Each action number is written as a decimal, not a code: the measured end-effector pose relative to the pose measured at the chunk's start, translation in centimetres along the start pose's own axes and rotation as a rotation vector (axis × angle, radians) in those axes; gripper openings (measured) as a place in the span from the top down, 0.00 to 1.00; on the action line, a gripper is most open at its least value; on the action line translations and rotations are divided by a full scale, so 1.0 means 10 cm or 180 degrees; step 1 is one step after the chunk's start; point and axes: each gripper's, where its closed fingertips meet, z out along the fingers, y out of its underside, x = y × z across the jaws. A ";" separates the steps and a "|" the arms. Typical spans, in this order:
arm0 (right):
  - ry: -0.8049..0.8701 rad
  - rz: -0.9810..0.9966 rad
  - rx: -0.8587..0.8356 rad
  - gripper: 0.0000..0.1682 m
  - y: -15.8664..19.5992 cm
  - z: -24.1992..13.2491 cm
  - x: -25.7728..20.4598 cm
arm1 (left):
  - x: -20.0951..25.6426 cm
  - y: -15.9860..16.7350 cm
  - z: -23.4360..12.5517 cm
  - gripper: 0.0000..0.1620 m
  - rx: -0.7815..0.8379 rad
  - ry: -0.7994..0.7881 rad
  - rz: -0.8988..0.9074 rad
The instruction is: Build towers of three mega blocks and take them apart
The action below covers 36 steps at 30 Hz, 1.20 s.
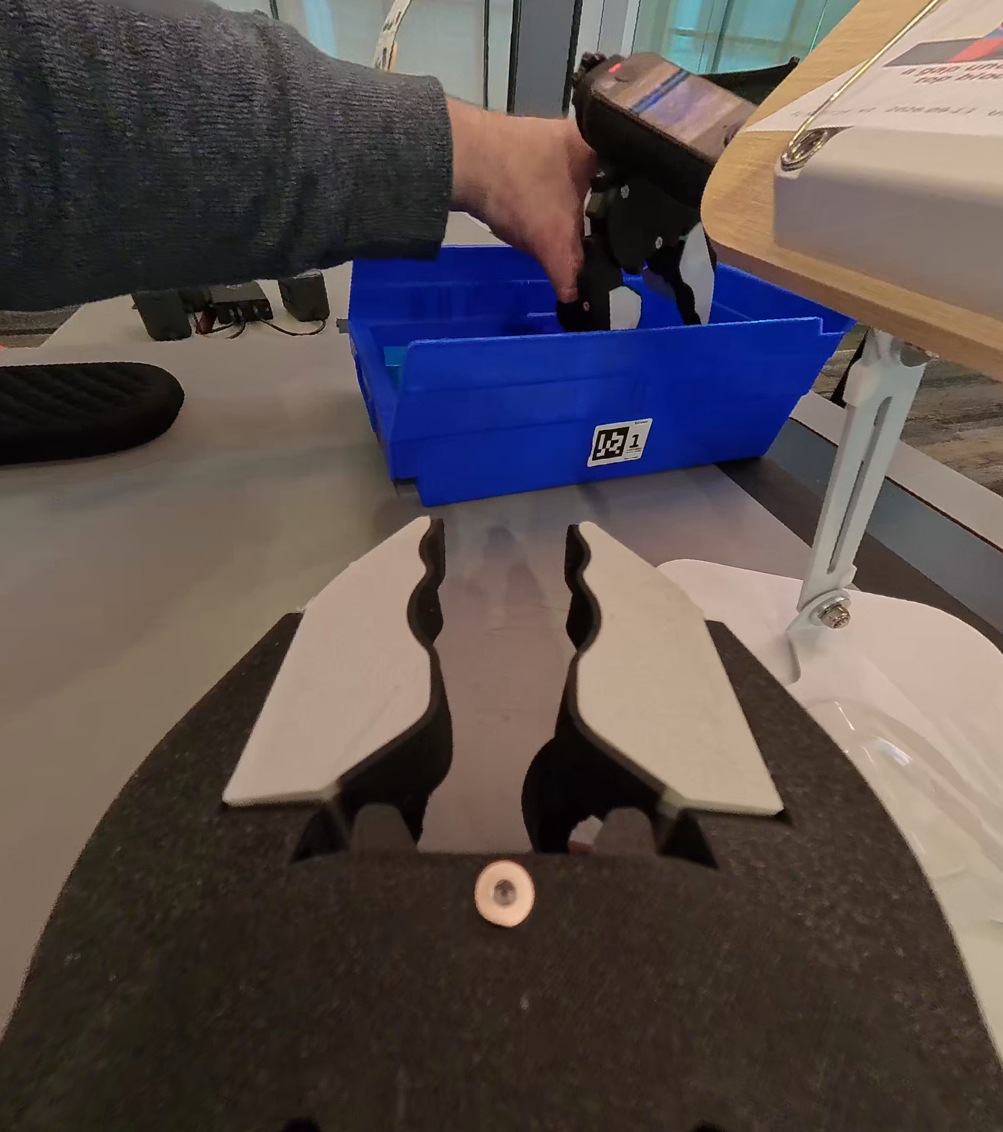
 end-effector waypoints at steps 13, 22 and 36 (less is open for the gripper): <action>-0.0040 0.0017 -0.0006 0.78 0.00 0.00 -0.01 | 0.18 0.24 0.08 0.58 -0.0589 0.0555 -0.0405; -0.0055 -0.0001 -0.0022 0.78 0.01 0.01 -0.02 | 0.35 0.32 0.01 0.53 -0.0794 0.0529 0.0431; -0.0079 0.0006 -0.0026 0.78 0.01 0.01 -0.02 | 0.28 0.37 0.00 0.74 -0.0617 0.0405 -0.0167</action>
